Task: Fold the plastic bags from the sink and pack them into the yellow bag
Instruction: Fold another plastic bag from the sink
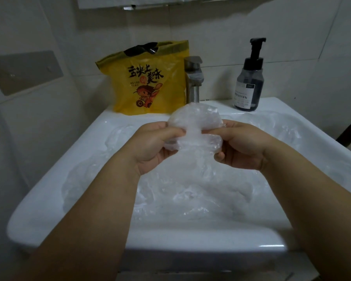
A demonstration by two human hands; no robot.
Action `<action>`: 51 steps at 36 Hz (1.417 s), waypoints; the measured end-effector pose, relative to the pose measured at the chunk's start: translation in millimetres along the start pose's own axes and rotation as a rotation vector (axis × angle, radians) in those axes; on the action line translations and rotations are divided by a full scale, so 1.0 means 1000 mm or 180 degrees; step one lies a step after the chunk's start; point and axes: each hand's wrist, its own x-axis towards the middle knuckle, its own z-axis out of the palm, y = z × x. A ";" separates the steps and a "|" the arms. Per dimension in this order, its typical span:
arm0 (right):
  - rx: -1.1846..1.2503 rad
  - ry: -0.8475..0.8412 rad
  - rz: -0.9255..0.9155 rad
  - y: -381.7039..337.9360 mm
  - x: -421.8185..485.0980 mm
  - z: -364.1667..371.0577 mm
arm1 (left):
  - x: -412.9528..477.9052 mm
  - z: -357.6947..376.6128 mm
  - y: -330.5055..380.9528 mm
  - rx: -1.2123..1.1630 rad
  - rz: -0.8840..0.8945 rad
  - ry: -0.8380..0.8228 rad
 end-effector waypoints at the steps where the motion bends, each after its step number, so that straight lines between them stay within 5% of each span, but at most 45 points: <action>1: 0.0001 -0.0012 -0.0005 0.000 0.000 -0.001 | 0.001 0.000 0.000 -0.0049 -0.0022 -0.0037; 17: 0.0185 -0.0053 -0.0435 -0.006 -0.004 -0.006 | -0.009 0.000 0.004 -0.0204 -0.0116 -0.0654; 25: 0.0467 -0.0144 -0.0354 -0.009 -0.007 -0.005 | -0.012 0.001 0.009 -0.0638 -0.0034 -0.0541; 30: -0.0498 0.0614 -0.0521 -0.001 -0.001 -0.002 | -0.013 0.005 0.010 -0.0303 -0.0141 -0.0210; 34: -0.1005 0.0590 -0.0592 0.004 0.000 0.005 | -0.009 0.010 0.003 0.0750 0.0160 0.0359; 51: -0.2351 0.1071 -0.1020 0.008 0.003 -0.003 | -0.006 0.006 -0.005 0.1261 0.0904 0.0404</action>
